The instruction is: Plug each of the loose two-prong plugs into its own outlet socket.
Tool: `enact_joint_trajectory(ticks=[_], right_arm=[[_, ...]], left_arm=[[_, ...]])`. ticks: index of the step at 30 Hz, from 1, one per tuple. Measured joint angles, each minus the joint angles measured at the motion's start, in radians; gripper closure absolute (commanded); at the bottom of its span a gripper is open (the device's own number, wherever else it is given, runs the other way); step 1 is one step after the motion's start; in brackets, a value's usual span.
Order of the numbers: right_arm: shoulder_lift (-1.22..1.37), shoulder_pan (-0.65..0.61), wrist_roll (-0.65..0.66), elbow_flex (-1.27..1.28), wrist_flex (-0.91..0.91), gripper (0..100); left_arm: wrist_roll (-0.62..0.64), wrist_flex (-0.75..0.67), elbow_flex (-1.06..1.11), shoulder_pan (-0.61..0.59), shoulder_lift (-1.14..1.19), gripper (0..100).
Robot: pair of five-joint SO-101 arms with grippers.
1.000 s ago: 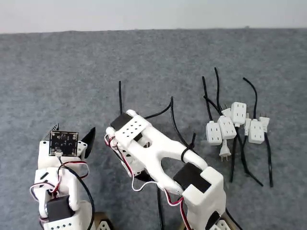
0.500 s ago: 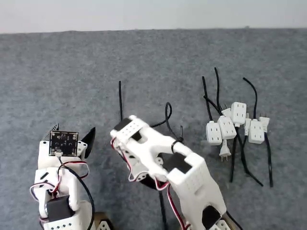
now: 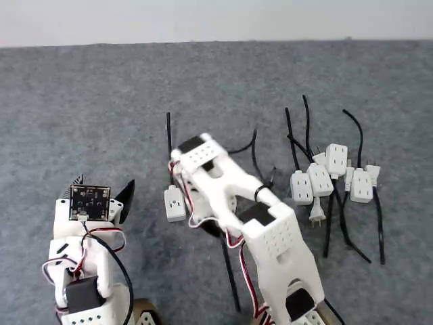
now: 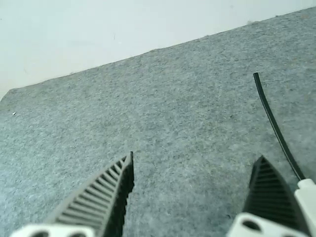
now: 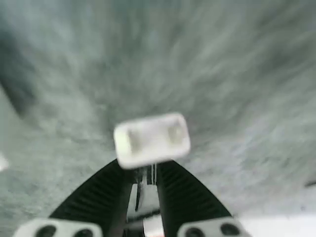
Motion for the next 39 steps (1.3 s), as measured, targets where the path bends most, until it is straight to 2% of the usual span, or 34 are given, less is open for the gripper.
enact_joint_trajectory(ticks=[12,26,32,35,39], right_arm=[[0.002,0.097,0.011,-0.187,-0.011,99.1],[0.002,0.097,0.012,-0.241,0.006,99.0],[0.002,0.051,0.012,-0.252,-0.003,98.6],[0.002,0.035,0.012,-0.252,-0.003,95.6],[0.002,0.034,0.012,-0.252,-0.003,86.7]], left_arm=[[0.0,0.0,0.0,0.0,0.0,64],[0.0,-0.02,0.015,0.0,0.0,65],[0.0,-0.02,0.015,0.0,0.0,65],[0.0,-0.02,0.015,0.0,0.0,65],[0.0,-0.02,0.015,0.0,0.0,65]])
